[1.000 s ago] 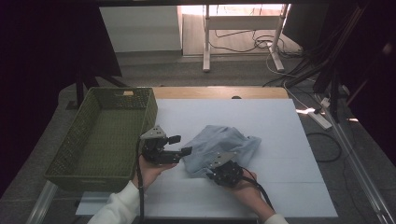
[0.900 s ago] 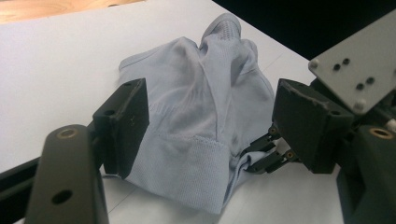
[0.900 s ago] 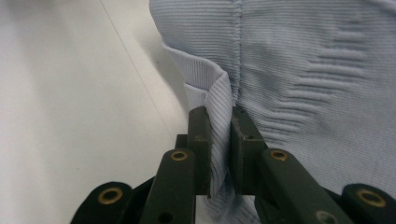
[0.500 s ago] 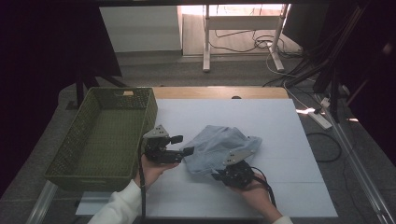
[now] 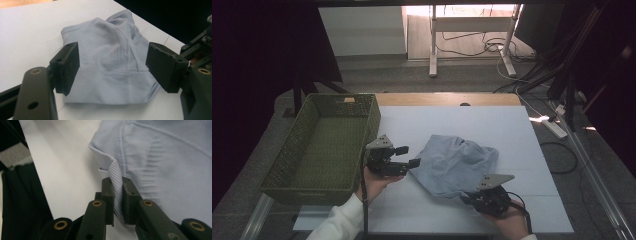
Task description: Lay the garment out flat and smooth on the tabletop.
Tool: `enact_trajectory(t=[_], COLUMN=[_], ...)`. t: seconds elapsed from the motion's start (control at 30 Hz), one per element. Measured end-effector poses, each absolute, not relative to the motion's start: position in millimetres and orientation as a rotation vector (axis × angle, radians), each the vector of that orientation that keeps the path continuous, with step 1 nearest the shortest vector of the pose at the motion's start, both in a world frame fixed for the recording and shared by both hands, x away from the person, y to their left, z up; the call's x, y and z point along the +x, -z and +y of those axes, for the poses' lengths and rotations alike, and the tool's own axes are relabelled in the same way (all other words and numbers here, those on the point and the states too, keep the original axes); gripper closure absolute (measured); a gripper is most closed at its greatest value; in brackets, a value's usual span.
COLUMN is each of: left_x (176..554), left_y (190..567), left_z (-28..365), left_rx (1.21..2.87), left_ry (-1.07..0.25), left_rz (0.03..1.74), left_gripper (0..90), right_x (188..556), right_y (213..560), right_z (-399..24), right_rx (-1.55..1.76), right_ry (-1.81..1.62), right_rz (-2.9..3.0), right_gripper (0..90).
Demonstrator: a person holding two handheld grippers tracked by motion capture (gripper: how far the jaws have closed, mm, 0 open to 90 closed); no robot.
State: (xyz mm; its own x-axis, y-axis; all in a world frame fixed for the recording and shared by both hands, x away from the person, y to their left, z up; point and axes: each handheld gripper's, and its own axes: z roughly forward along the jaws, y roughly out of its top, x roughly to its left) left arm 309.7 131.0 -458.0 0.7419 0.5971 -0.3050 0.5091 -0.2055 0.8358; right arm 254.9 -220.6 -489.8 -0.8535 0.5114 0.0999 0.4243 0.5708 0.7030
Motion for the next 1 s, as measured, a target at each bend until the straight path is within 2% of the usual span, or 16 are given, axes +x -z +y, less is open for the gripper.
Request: enact_trajectory(t=[0.27,0.6,1.0], left_x=[308.6,308.6,309.5], left_y=[457.7,459.3,460.7], left_z=[130.9,130.0,127.4], left_rx=[1.859,1.865,1.879], left_ry=[-0.106,-0.106,-0.105], left_rz=[0.857,0.857,0.854], left_gripper=[27.9,27.8,27.8], right_x=[252.3,268.5,274.3], right_y=[494.9,495.4,497.1], right_z=[-250.3,-277.0,-279.2], right_rx=[0.886,1.039,1.051], right_ry=[-1.043,-0.882,-0.863], right_rz=[2.651,2.541,2.534], right_gripper=[81.8,81.7,80.8])
